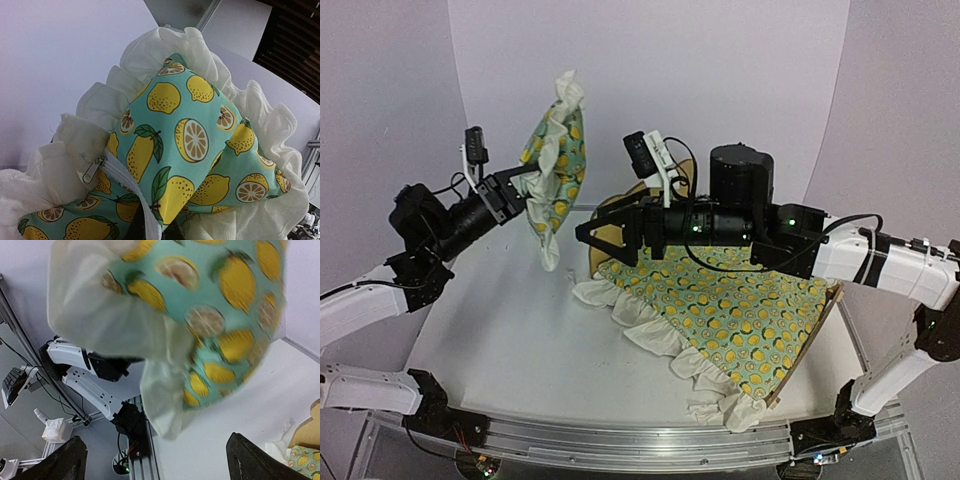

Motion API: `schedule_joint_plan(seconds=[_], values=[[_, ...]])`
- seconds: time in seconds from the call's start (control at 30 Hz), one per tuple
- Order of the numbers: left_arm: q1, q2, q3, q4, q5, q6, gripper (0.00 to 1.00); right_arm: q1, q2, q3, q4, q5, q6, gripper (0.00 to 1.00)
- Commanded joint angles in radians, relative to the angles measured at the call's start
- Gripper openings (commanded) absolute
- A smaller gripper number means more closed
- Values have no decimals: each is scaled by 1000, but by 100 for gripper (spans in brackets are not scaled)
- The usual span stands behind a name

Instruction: Set up the pet bed

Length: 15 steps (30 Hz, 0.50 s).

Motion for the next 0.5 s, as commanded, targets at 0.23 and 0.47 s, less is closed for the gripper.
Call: schedule_joint_plan(seconds=[0.23, 0.47], values=[[-220, 145, 44, 153, -183, 121, 0, 91, -36, -32, 181, 650, -102, 98], [-267, 195, 38, 152, -183, 143, 11, 92, -44, -43, 191, 763, -137, 60]])
